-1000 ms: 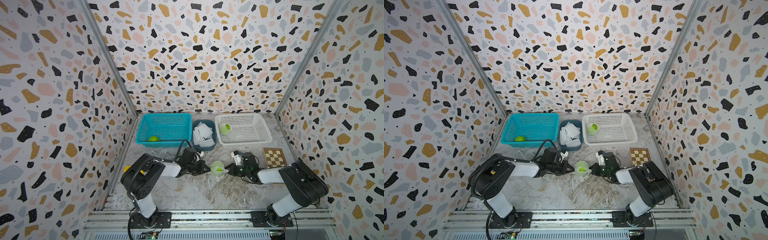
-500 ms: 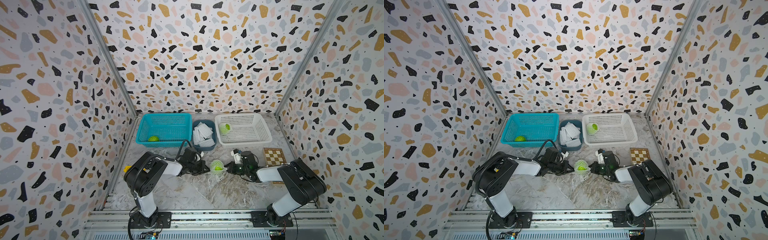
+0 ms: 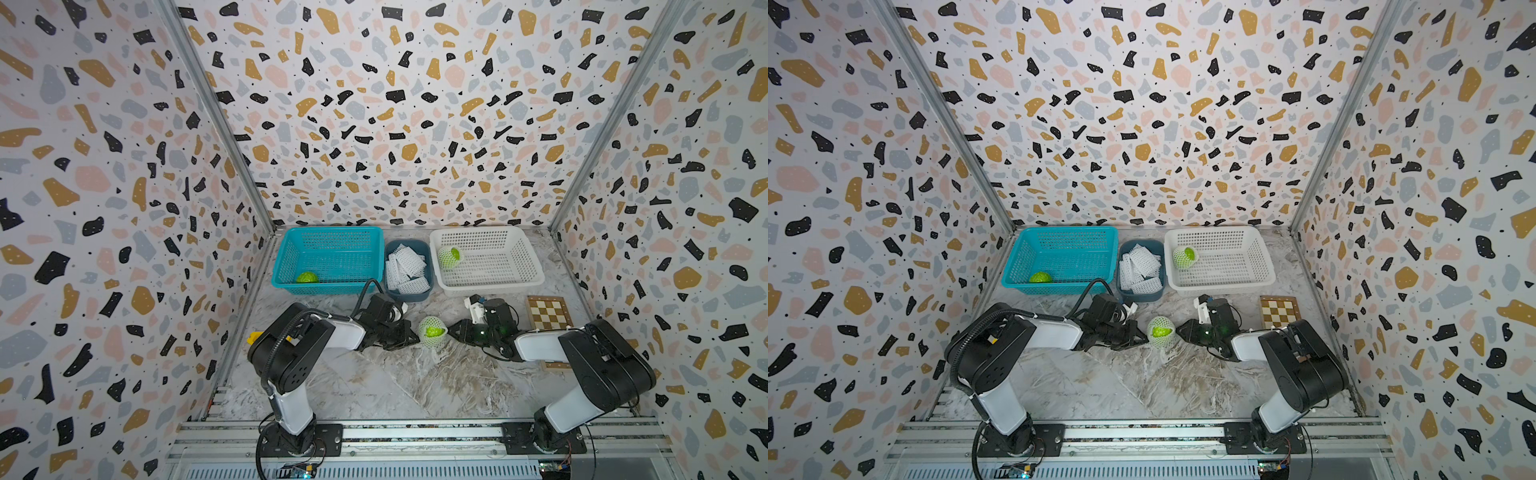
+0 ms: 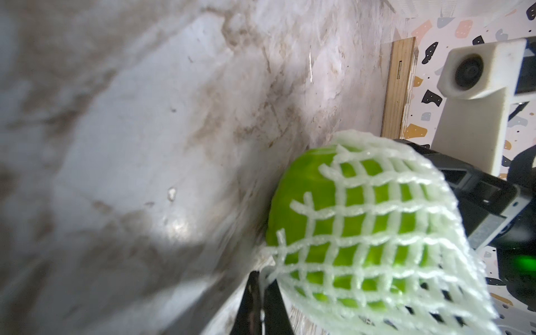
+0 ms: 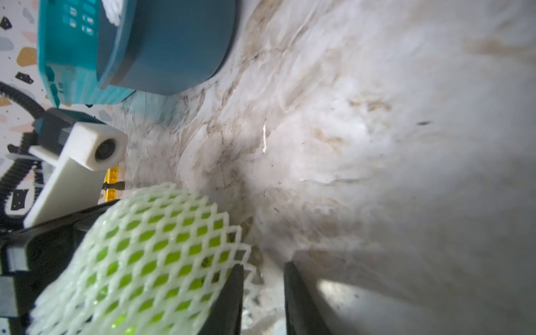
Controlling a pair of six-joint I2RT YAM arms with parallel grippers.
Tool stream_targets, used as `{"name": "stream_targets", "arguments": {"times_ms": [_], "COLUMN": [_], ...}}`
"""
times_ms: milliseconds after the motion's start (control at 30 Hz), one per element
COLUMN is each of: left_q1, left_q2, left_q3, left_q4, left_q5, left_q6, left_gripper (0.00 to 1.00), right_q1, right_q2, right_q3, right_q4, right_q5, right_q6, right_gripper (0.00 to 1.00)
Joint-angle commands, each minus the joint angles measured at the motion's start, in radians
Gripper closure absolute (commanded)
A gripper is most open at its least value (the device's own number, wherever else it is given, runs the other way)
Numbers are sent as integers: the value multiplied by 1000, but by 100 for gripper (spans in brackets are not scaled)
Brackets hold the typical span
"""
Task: Sleeve custard apples in foam nets
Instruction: Put on the foam net on the custard apple.
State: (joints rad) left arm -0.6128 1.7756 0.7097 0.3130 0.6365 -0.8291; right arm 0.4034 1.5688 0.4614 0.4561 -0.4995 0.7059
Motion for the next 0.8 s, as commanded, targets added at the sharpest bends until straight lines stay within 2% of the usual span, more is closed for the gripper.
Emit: {"name": "stream_targets", "arguments": {"times_ms": [0, 133, 233, 367, 433, 767], "left_q1": [-5, -5, -6, -7, -7, -10], "left_q2": [-7, -11, -17, -26, -31, -79], "left_q3": [19, 22, 23, 18, 13, -41], "left_q4": [-2, 1, 0, -2, 0, 9], "left_q5": [-8, -5, -5, -10, -11, -26], "left_q6": [14, 8, 6, 3, -1, -16], "left_gripper": [100, 100, 95, 83, 78, 68], "right_q1": [-20, -24, -21, 12, 33, 198], "right_q2": [-46, -94, -145, -217, -246, -269], "right_q3": [3, 15, 29, 68, 90, 271], "right_q4": [-74, -140, -203, -304, -347, -545], "right_q5": [25, 50, 74, 145, 167, 335], "right_q6": [-24, -49, -68, -109, -122, -208], "right_gripper": [67, 57, 49, 37, 33, 15]}}
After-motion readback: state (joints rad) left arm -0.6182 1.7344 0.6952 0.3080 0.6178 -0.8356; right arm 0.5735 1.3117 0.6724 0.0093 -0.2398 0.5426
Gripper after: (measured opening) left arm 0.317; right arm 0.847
